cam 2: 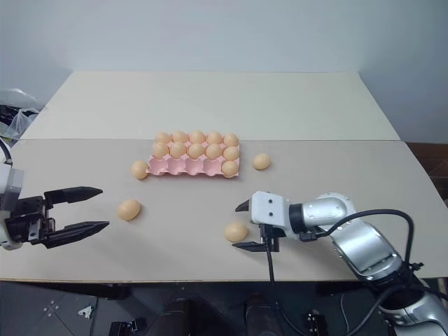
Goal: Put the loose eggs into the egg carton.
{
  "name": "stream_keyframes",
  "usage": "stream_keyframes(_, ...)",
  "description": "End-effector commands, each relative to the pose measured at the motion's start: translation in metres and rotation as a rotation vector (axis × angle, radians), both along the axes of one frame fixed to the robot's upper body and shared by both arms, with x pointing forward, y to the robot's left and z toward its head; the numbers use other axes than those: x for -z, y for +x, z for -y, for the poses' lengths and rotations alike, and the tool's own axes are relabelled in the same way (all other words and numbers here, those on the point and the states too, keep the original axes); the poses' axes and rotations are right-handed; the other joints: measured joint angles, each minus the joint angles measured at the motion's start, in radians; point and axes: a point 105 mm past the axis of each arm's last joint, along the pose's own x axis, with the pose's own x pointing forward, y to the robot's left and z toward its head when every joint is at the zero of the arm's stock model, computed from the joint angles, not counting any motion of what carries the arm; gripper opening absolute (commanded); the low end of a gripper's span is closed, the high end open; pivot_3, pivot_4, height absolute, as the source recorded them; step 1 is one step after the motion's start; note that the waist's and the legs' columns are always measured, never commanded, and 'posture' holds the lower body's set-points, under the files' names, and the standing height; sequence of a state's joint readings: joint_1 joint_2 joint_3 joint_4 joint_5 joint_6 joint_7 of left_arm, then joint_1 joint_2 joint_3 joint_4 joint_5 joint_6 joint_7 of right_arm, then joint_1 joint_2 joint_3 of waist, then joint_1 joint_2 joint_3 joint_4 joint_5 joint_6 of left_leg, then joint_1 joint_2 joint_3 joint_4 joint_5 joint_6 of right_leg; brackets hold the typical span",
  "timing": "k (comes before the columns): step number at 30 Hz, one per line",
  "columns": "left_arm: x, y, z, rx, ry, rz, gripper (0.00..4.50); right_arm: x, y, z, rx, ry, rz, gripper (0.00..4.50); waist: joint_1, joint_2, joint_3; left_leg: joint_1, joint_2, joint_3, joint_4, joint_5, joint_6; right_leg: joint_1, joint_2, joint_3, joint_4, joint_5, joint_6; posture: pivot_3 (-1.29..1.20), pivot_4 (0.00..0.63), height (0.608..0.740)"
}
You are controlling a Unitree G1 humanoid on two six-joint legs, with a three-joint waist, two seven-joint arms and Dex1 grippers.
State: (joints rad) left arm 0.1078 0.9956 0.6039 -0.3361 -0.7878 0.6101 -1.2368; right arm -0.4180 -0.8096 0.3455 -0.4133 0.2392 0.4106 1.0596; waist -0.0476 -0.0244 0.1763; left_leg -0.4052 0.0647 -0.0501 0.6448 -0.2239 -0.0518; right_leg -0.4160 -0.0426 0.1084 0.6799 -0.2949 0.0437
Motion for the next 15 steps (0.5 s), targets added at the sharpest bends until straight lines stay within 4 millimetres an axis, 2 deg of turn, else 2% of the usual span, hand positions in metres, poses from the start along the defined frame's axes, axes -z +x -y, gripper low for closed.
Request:
stream_keyframes(1,-0.008,-0.001,0.000,0.007,0.024,0.033,4.50,0.001,0.005,-0.004,-0.035,-0.041,0.065,4.45,0.001,0.000,0.000,0.000,0.000,0.000,0.000,0.000,0.000,0.000,0.000,0.000,0.000,0.000,0.000,0.00,0.150,0.740)
stream_keyframes(2,-0.007,-0.001,0.000,0.005,0.025,0.033,4.50,0.003,0.006,-0.004,-0.038,-0.058,0.069,4.45,0.001,0.000,0.000,0.000,0.000,0.000,0.000,0.000,0.000,0.000,0.000,0.000,0.000,0.000,0.000,0.00,0.150,0.740)
stream_keyframes(5,-0.007,-0.002,0.000,-0.001,0.023,0.035,4.50,0.012,0.010,-0.003,-0.033,-0.086,0.067,3.83,0.001,0.000,0.000,0.000,0.000,0.000,0.000,0.000,0.000,0.000,0.000,0.000,0.000,0.000,0.000,0.00,0.150,0.740)
stream_keyframes(11,-0.007,-0.004,-0.002,-0.016,0.024,0.045,4.50,0.013,0.014,-0.006,-0.038,-0.085,0.077,1.83,0.001,0.000,0.000,0.000,0.000,0.000,0.000,0.000,0.000,0.000,0.000,0.000,0.000,0.000,0.000,0.00,0.150,0.740)
stream_keyframes(13,-0.008,-0.004,-0.002,-0.020,0.023,0.047,4.50,0.006,0.016,-0.008,-0.021,-0.044,0.073,1.59,0.000,0.000,0.000,0.000,0.000,-0.001,0.000,0.000,0.000,0.000,0.000,-0.001,0.000,0.000,0.000,0.00,0.150,0.740)
stream_keyframes(15,-0.007,-0.005,-0.003,-0.025,0.024,0.047,4.50,-0.006,0.019,-0.010,-0.005,-0.002,0.086,1.59,-0.001,0.000,0.000,0.000,0.000,-0.001,0.000,0.000,0.000,0.000,0.000,-0.001,0.000,0.000,0.000,0.00,0.150,0.740)
